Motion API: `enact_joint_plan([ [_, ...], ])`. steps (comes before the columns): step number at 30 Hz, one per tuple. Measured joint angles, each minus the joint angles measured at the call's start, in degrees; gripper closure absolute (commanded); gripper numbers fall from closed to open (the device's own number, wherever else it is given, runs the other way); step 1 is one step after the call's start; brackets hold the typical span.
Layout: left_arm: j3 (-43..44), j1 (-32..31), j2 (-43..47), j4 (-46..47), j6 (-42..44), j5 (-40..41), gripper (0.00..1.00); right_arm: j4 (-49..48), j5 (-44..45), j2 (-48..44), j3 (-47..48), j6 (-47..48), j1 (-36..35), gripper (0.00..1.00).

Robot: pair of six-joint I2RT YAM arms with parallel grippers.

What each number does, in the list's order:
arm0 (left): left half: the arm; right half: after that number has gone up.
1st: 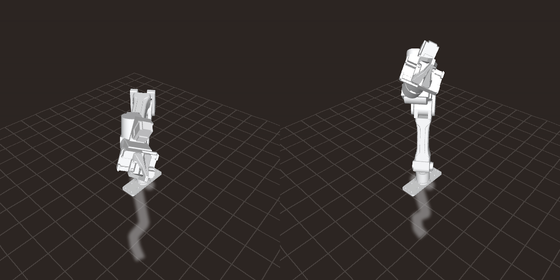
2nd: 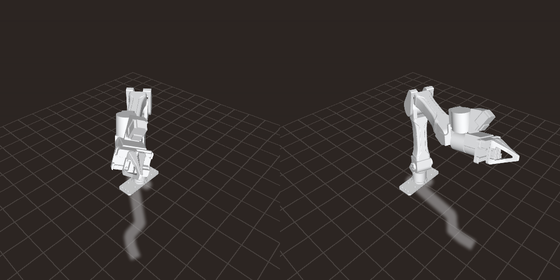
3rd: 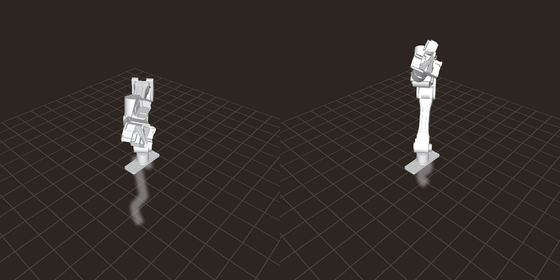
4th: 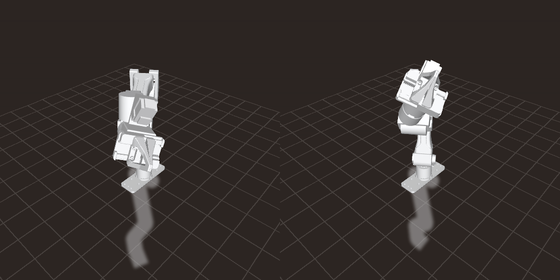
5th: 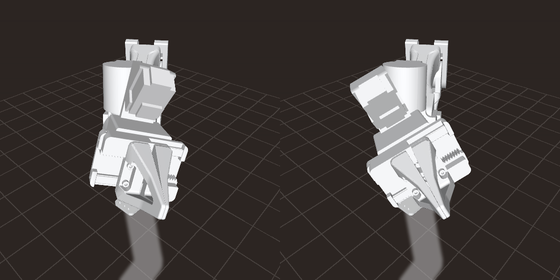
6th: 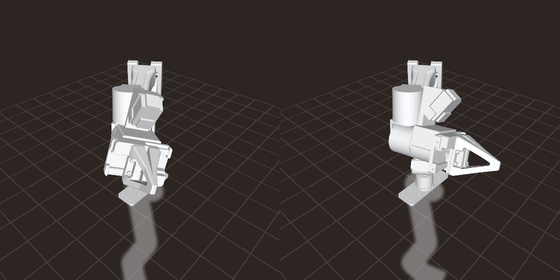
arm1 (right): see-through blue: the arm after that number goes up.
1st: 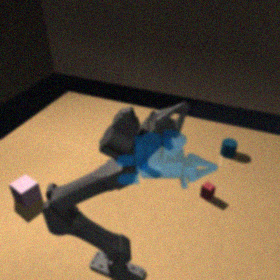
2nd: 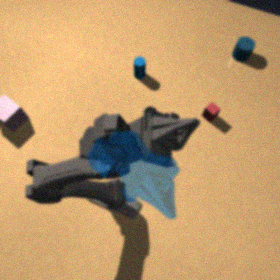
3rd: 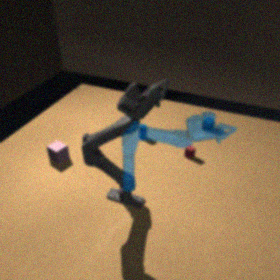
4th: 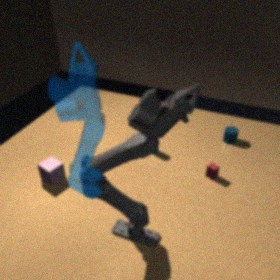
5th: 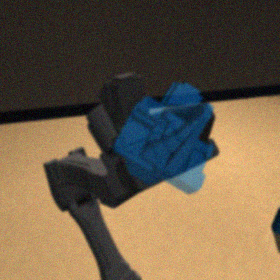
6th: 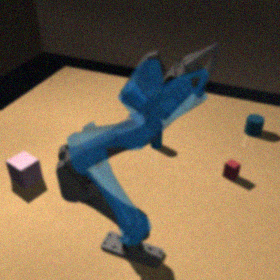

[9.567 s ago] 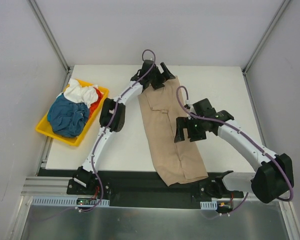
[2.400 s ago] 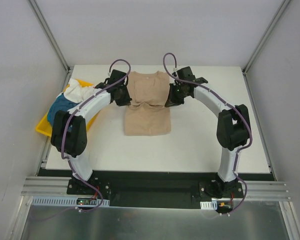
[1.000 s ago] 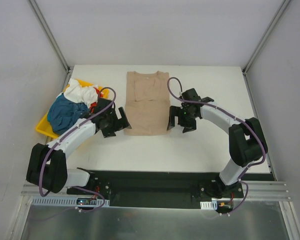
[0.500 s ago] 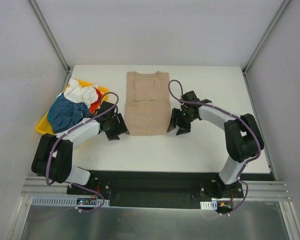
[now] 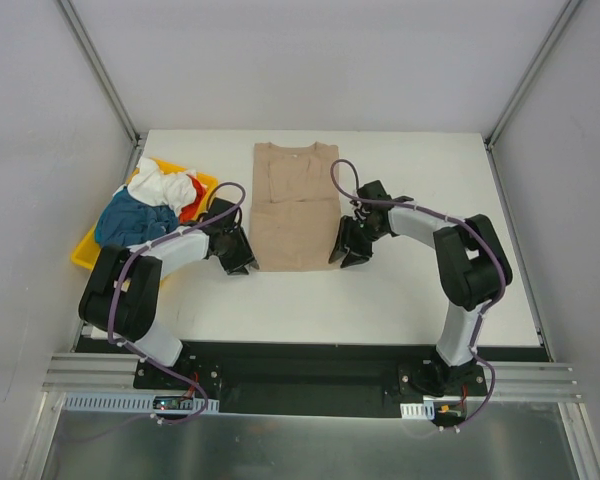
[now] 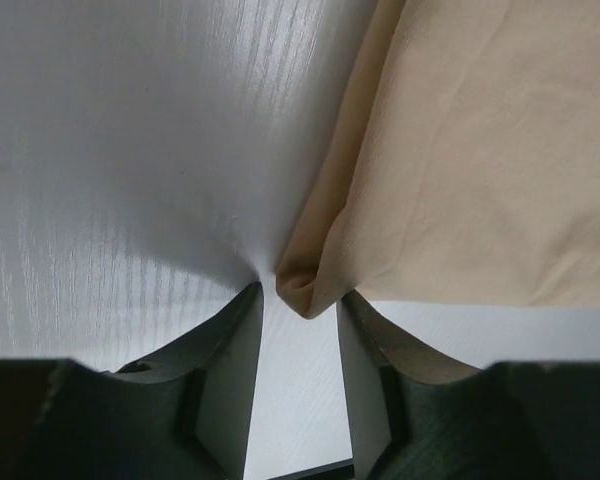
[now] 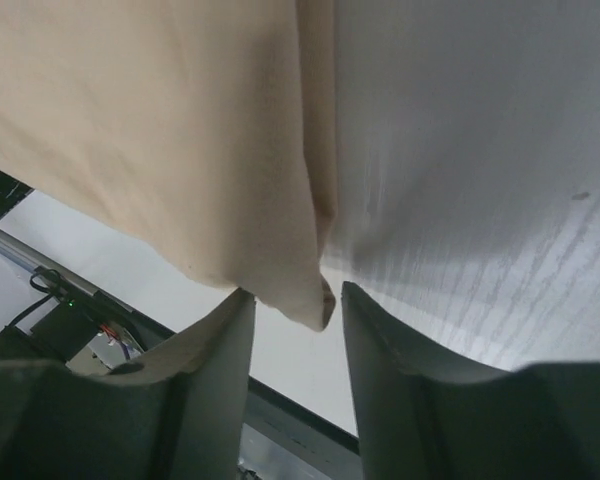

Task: Fold and stack the t-shirts
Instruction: Grab one side of the 2/3 rectangular tshirt with both arms, then fold the long partially folded tshirt into a neat square

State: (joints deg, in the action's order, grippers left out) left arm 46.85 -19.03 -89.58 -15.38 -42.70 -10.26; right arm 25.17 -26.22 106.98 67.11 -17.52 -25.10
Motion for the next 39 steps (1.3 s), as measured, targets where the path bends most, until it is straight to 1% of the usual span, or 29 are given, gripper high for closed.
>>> enact_joint_plan([
  [1, 0.26, 0.00, -0.31, 0.04, 0.04, -0.07, 0.75, -0.11, -0.22, 0.59, 0.26, -0.07, 0.00, 0.62],
  [3, 0.74, 0.02, -1.01, 0.22, -0.02, -0.07, 0.84, -0.28, -0.50, 1.44, 0.50, -0.24, 0.00, 0.69],
  [4, 0.96, 0.07, -1.55, 0.39, 0.07, -0.13, 0.92, -0.35, -0.66, 1.60, 0.50, -0.28, 0.00, 0.71],
  [5, 1.14, 0.20, -1.92, 0.50, 0.00, -0.33, 0.99, -0.37, -0.81, 1.64, 0.50, -0.39, 0.00, 0.76],
  [7, 1.42, 0.39, -2.62, 0.81, -0.02, -1.11, 1.00, -0.48, -1.09, 1.64, 0.50, -0.50, 0.00, 0.78],
  [8, 1.53, 0.48, -2.80, 1.01, 0.04, -1.44, 1.00, -0.50, -1.18, 1.64, 0.50, -0.48, 0.00, 0.83],
  [11, 1.55, 0.74, -2.91, 1.33, 0.09, -1.77, 1.00, -0.55, -1.31, 1.64, 0.48, -0.50, 0.00, 0.92],
  [12, 1.53, 0.74, -2.91, 1.38, 0.09, -1.77, 1.00, -0.57, -1.31, 1.64, 0.46, -0.50, 0.00, 0.92],
  [14, 1.51, 0.74, -2.91, 1.44, 0.13, -1.77, 1.00, -0.74, -1.31, 1.64, 0.15, -0.48, 0.00, 0.97],
  [18, 0.11, 0.74, -1.88, 2.78, 0.44, -1.70, 1.00, -1.09, -1.51, 1.60, -1.05, -0.44, 0.00, 0.98],
  [25, -4.83, 0.72, 3.93, 3.41, 1.07, -2.93, 1.00, -0.39, -3.61, -0.59, -3.13, 0.22, -0.37, 0.99],
  [28, -7.37, 0.74, 8.11, 3.45, 0.98, -4.13, 1.00, 0.83, -4.31, -2.86, -3.78, 0.63, -1.27, 0.99],
  [34, -13.92, 0.74, 24.13, 1.22, -1.49, -9.11, 1.00, 3.93, -8.66, -10.54, -7.63, 0.61, -4.04, 0.99],
  [36, -14.64, 0.74, 30.27, -0.79, -2.27, -10.58, 1.00, 6.47, -10.29, -12.68, -7.96, 0.63, -4.81, 0.99],
  [39, -13.97, 0.74, 37.13, -4.96, -2.27, -10.75, 1.00, 10.86, -12.20, -16.17, -7.65, 1.36, -5.66, 0.99],
])
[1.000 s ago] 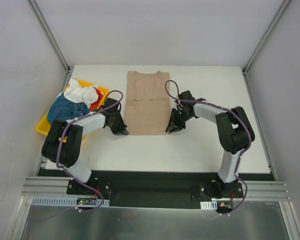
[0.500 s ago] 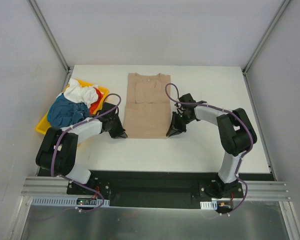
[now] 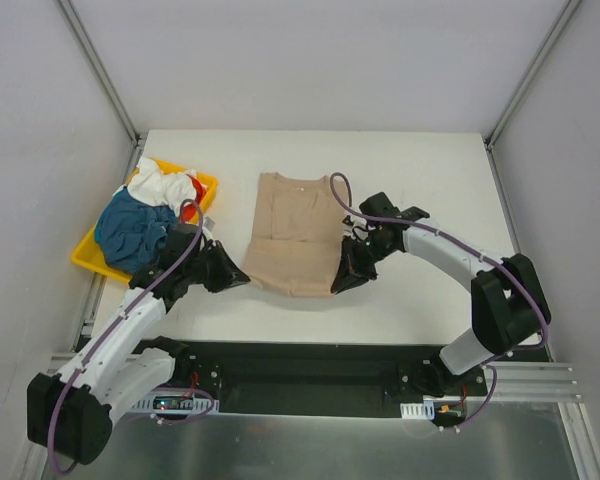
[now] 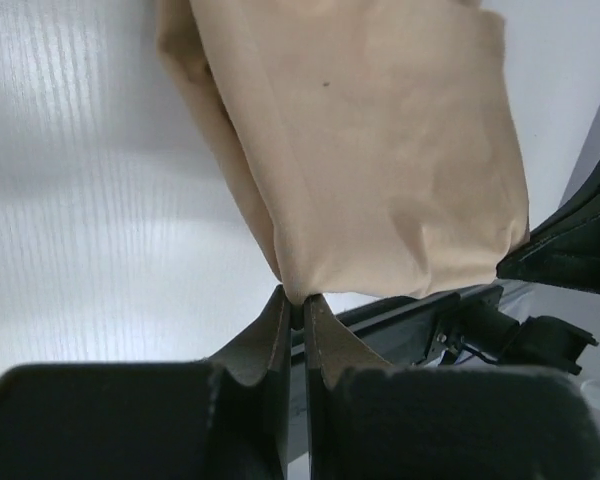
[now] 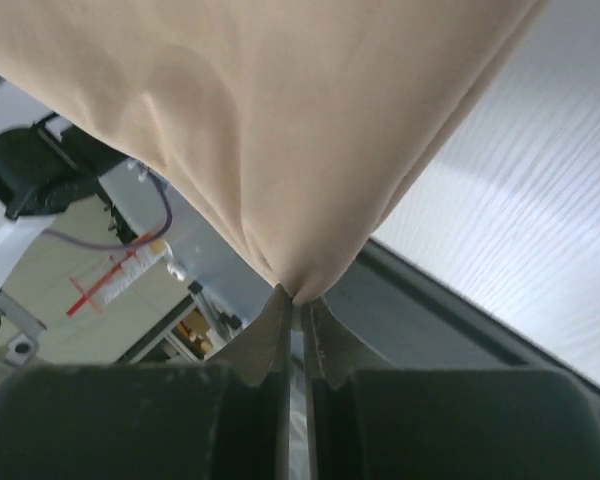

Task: Fold and stack the t-shirts
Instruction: Fold the long partially folded tshirt into a neat square

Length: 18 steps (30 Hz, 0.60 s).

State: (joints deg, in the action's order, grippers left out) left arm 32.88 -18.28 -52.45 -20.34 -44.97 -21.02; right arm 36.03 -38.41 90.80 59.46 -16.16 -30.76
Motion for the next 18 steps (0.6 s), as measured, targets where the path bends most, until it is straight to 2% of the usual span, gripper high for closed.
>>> enact_joint_plan([
  [7, 5.44, -0.02, 8.26, -9.66, 0.68, -1.73, 1.00, 11.65, -6.38, -6.12, 2.38, 3.17, -0.87, 0.99],
  [18, 15.04, -0.02, 10.99, -15.43, 1.88, -1.97, 1.00, 21.09, -16.04, -10.23, 5.86, 6.49, -1.16, 0.99],
])
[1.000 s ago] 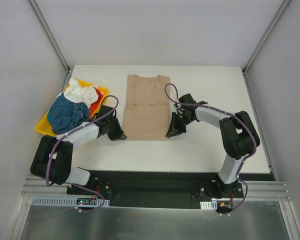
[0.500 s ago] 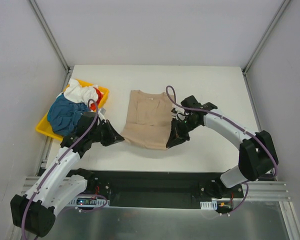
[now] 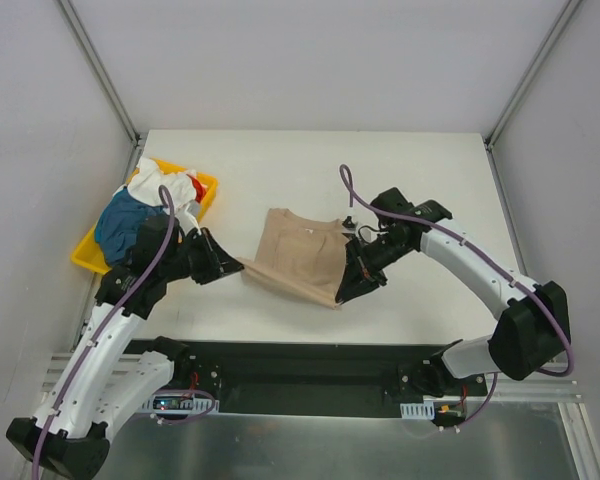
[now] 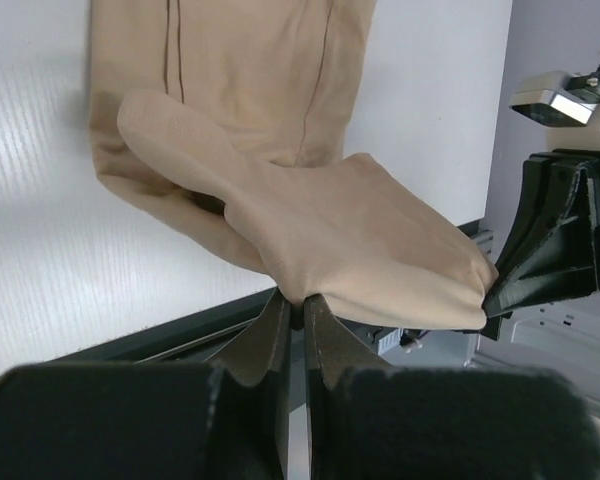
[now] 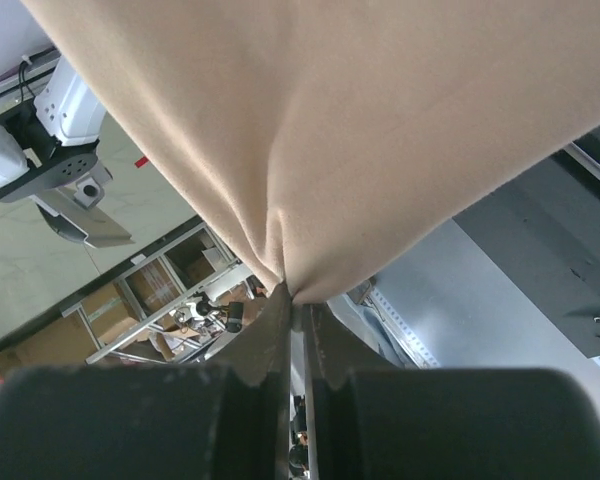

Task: Fold and stack the t-shirts
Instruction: Fold the long partially folded tshirt into a neat square

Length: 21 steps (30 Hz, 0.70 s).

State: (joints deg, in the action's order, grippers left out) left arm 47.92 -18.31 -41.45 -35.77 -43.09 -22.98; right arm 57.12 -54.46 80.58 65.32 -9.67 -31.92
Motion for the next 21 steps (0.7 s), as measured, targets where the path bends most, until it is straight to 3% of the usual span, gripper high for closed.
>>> enact_joint_plan([
  [10, 2.49, 0.00, -9.49, 4.11, 1.95, 5.79, 1.00, 1.40, -2.14, 4.85, 3.52, 2.49, 5.95, 0.99],
  [21, 8.94, -0.02, -27.26, 14.01, 3.21, 7.13, 1.00, 2.36, -3.72, 13.18, 8.98, 5.84, 12.72, 0.99],
])
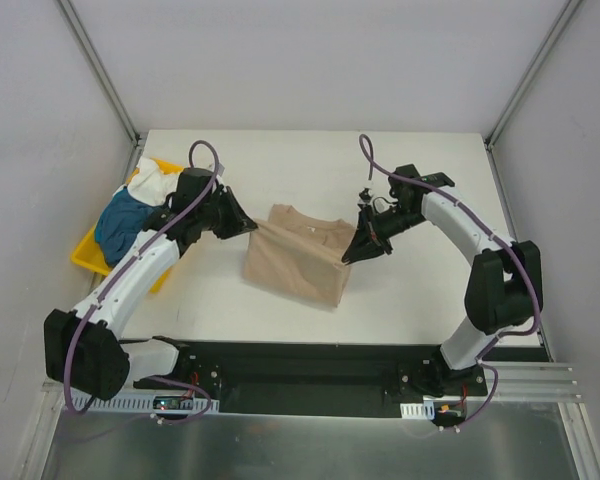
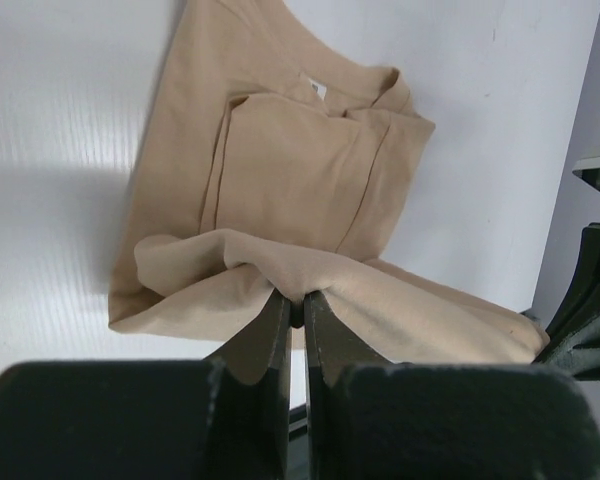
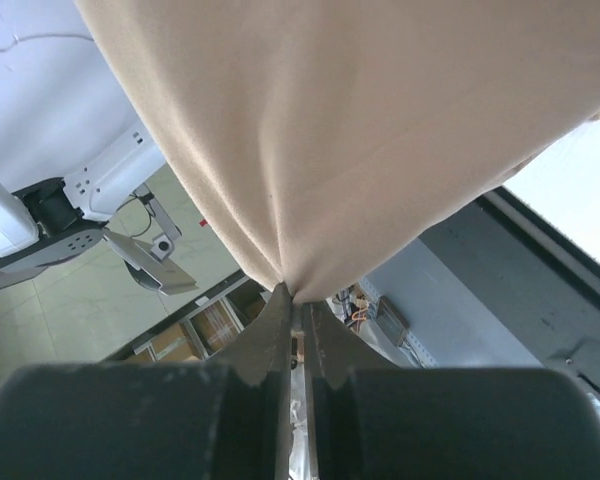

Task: Fold and stack the t-shirts
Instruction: Fold the long partially folded tshirt into a neat square, then smooth out wrinkles on the folded tshirt

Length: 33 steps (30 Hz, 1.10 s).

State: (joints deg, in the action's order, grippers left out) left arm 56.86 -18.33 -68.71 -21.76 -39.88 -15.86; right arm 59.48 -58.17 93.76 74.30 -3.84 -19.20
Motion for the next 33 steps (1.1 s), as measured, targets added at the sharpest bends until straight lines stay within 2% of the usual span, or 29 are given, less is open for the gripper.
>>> enact_joint_plan([
  [9, 11.28, 0.02, -15.72, 3.56, 1.86, 1.22, 1.00, 1.07, -1.38, 11.23, 9.14, 1.73, 5.77, 0.99],
  [17, 21.05, -0.07, -29.79, 4.26, 3.08, -0.35, 1.00, 0.24, -1.42, 16.76, 10.25, 1.38, 10.51, 0.95],
  [24, 29.16, -0.04, -41.24, 4.66, 3.32, -1.36, 1.00, -4.13, -0.42, 23.26, 15.54, -1.57, 13.25, 0.82],
  [27, 31.69, 0.02, -44.78, 4.79, 3.34, -1.84, 0.88, -5.38, 0.28, 25.70, 16.98, -2.12, 14.38, 0.67],
  [29, 33.14, 0.02, -46.60, 4.83, 3.48, -2.14, 0.73, -5.60, 1.16, 26.77, 17.35, -2.43, 15.30, 0.60],
  [30, 33.59, 0.02, -47.23, 4.85, 3.63, -2.19, 0.43, -5.90, 1.62, 27.21, 17.44, -2.56, 15.82, 0.53],
  [31, 33.86, 0.02, -47.50, 4.92, 3.85, -2.25, 0.32, -5.92, 2.03, 27.52, 17.53, -2.62, 16.31, 0.48],
  [32, 33.94, 0.02, -47.56, 5.01, 4.33, -2.29, 0.21, -5.90, 2.29, 27.69, 17.68, -2.71, 16.72, 0.04],
  [33, 33.97, 0.04, -47.56, 5.01, 4.33, -2.56, 0.08, -5.99, 2.51, 27.76, 17.86, -2.73, 17.16, 0.03],
])
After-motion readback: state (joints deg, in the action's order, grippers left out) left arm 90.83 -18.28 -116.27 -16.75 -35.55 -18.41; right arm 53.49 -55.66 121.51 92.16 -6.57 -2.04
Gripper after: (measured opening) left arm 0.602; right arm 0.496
